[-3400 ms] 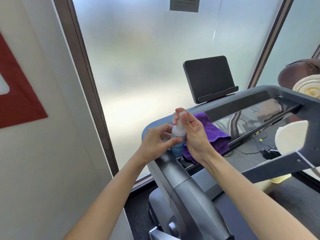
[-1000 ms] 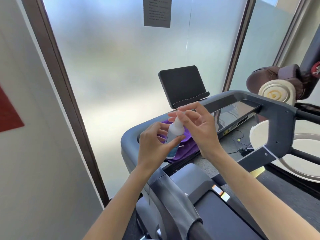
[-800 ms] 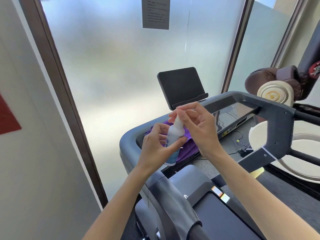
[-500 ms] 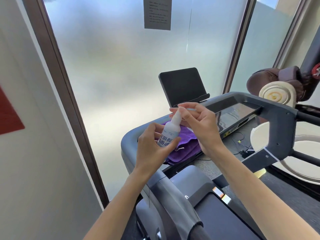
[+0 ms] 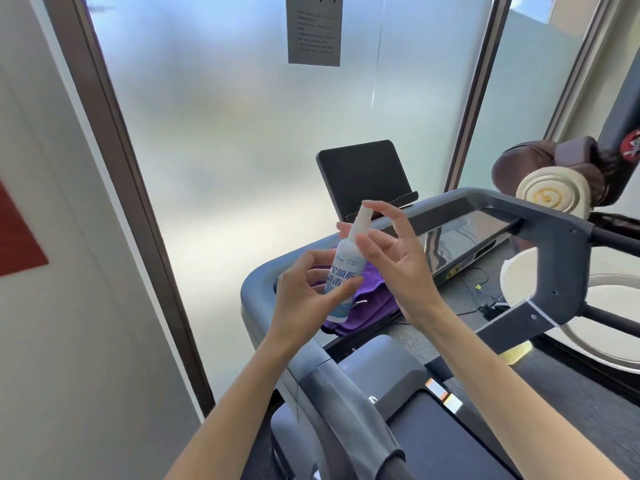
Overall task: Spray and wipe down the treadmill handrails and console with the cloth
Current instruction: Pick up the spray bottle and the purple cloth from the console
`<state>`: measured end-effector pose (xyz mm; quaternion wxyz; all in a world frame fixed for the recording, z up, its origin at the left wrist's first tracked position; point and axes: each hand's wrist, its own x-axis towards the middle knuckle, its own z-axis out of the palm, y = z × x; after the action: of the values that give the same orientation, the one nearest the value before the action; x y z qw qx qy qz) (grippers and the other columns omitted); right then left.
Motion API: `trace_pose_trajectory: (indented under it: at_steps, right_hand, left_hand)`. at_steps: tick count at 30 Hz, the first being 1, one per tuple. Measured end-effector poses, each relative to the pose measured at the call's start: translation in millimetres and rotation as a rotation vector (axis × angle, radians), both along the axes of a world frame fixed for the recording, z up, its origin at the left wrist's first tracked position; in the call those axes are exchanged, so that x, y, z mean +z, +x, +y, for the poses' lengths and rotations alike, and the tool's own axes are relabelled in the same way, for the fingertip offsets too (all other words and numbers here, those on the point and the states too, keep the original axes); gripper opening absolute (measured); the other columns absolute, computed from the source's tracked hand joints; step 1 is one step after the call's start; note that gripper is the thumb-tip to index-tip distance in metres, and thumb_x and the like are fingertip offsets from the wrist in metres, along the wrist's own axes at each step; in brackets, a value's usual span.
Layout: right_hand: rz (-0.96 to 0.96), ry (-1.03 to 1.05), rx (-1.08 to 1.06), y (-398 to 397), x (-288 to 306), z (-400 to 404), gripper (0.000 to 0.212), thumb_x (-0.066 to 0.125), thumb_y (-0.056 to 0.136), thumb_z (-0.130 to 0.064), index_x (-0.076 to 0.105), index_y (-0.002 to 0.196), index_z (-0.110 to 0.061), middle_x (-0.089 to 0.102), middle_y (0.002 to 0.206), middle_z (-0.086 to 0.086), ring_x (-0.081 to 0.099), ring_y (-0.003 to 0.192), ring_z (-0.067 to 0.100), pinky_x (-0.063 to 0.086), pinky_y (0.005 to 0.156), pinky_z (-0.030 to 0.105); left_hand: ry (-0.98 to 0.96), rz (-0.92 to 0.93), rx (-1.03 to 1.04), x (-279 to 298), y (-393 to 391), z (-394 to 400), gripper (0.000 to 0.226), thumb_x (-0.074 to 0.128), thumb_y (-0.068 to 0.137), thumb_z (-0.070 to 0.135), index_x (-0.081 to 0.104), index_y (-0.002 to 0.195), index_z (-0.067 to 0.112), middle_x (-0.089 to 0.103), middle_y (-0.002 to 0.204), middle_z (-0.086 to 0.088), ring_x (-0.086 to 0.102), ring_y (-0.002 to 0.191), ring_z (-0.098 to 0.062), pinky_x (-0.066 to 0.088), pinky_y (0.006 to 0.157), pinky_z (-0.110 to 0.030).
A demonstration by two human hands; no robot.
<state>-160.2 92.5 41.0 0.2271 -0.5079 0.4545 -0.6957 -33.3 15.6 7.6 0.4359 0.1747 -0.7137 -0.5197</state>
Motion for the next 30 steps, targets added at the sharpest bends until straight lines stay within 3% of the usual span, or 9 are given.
trace_pose_trajectory:
  at_steps: [4, 9, 11, 14, 18, 23, 26, 28, 30]
  right_hand:
    - [0.008, 0.036, 0.138, -3.8, -10.4, 3.4, 0.076, 0.068, 0.086, -0.017, 0.026, 0.143, -0.044, 0.073, 0.120, 0.008, 0.070, 0.117, 0.025, 0.059, 0.090, 0.033]
    - [0.067, 0.014, 0.093, -13.9, -11.7, 1.3, 0.078, 0.067, 0.088, -0.016, 0.020, 0.142, -0.045, 0.065, 0.119, 0.026, 0.075, 0.095, 0.024, 0.060, 0.081, 0.032]
    - [0.144, 0.019, 0.059, -20.6, -14.5, -1.5, 0.075, 0.068, 0.088, -0.019, 0.022, 0.141, -0.046, 0.064, 0.112, 0.024, 0.075, 0.090, 0.024, 0.060, 0.082, 0.034]
    - [0.186, 0.023, -0.027, -32.7, -22.4, -2.5, 0.073, 0.070, 0.087, -0.022, 0.025, 0.140, -0.047, 0.061, 0.105, 0.027, 0.073, 0.084, 0.024, 0.059, 0.088, 0.039]
    - [0.195, 0.039, -0.077, -46.0, -34.1, -0.2, 0.071, 0.068, 0.089, -0.018, 0.027, 0.140, -0.041, 0.061, 0.097, 0.014, 0.072, 0.080, 0.020, 0.058, 0.083, 0.028]
    - [0.249, 0.086, -0.104, -52.9, -44.7, -1.6, 0.074, 0.071, 0.091, -0.020, 0.025, 0.138, -0.055, 0.061, 0.102, 0.015, 0.069, 0.088, 0.022, 0.057, 0.090, 0.032]
    - [0.264, 0.090, -0.123, -57.7, -47.9, -1.4, 0.079, 0.072, 0.093, -0.013, 0.027, 0.135, -0.063, 0.064, 0.101, 0.009, 0.068, 0.087, 0.014, 0.055, 0.086, 0.026]
    - [0.283, 0.096, -0.131, -61.0, -50.9, -1.3, 0.081, 0.072, 0.093, -0.010, 0.025, 0.138, -0.057, 0.065, 0.099, 0.005, 0.067, 0.086, 0.012, 0.054, 0.086, 0.026]
    - [0.298, 0.106, -0.139, -63.4, -53.7, -1.2, 0.081, 0.072, 0.093, -0.010, 0.023, 0.142, -0.051, 0.066, 0.098, 0.000, 0.066, 0.087, 0.012, 0.054, 0.087, 0.027]
  left_hand:
    - [-0.005, 0.018, -0.027, 1.4, -11.6, 3.4, 0.036, 0.079, 0.071, 0.036, 0.065, 0.102, 0.021, 0.072, 0.099, 0.005, 0.071, 0.087, -0.012, 0.056, 0.073, -0.024]
    - [-0.248, -0.127, 0.097, 5.4, -13.3, -2.1, 0.042, 0.081, 0.077, 0.030, 0.064, 0.114, 0.039, 0.060, 0.109, 0.003, 0.055, 0.108, -0.010, 0.046, 0.092, -0.023]
    - [-0.315, -0.212, 0.096, 9.2, -4.6, -15.9, 0.039, 0.080, 0.078, 0.029, 0.063, 0.110, 0.044, 0.055, 0.112, 0.005, 0.051, 0.107, -0.008, 0.043, 0.088, -0.018]
    - [-0.153, -0.224, 0.101, 12.8, 3.0, -44.4, 0.019, 0.071, 0.087, 0.018, 0.068, 0.102, 0.030, 0.059, 0.112, 0.005, 0.061, 0.094, -0.010, 0.049, 0.077, -0.016]
    - [-0.329, -0.647, 0.195, 6.9, -27.5, -87.1, 0.030, 0.071, 0.086, 0.026, 0.065, 0.113, 0.015, 0.063, 0.116, -0.007, 0.058, 0.099, -0.018, 0.045, 0.090, -0.028]
    - [-0.593, -1.022, 0.174, -10.3, -64.1, -111.2, 0.055, 0.068, 0.085, 0.045, 0.055, 0.126, 0.010, 0.058, 0.125, -0.013, 0.049, 0.118, -0.028, 0.035, 0.098, -0.034]
    - [-0.651, -1.088, 0.216, -13.3, -73.5, -115.9, 0.052, 0.072, 0.080, 0.050, 0.059, 0.106, 0.007, 0.061, 0.106, -0.009, 0.053, 0.104, -0.029, 0.036, 0.087, -0.033]
    - [-0.602, -1.127, 0.210, -11.4, -76.0, -115.9, 0.045, 0.075, 0.078, 0.050, 0.054, 0.074, 0.010, 0.056, 0.076, -0.003, 0.053, 0.086, -0.026, 0.036, 0.070, -0.030]
    - [-0.497, -1.144, 0.192, -10.1, -77.3, -115.7, 0.048, 0.077, 0.076, 0.047, 0.048, 0.062, 0.011, 0.048, 0.063, -0.001, 0.050, 0.076, -0.024, 0.035, 0.059, -0.030]
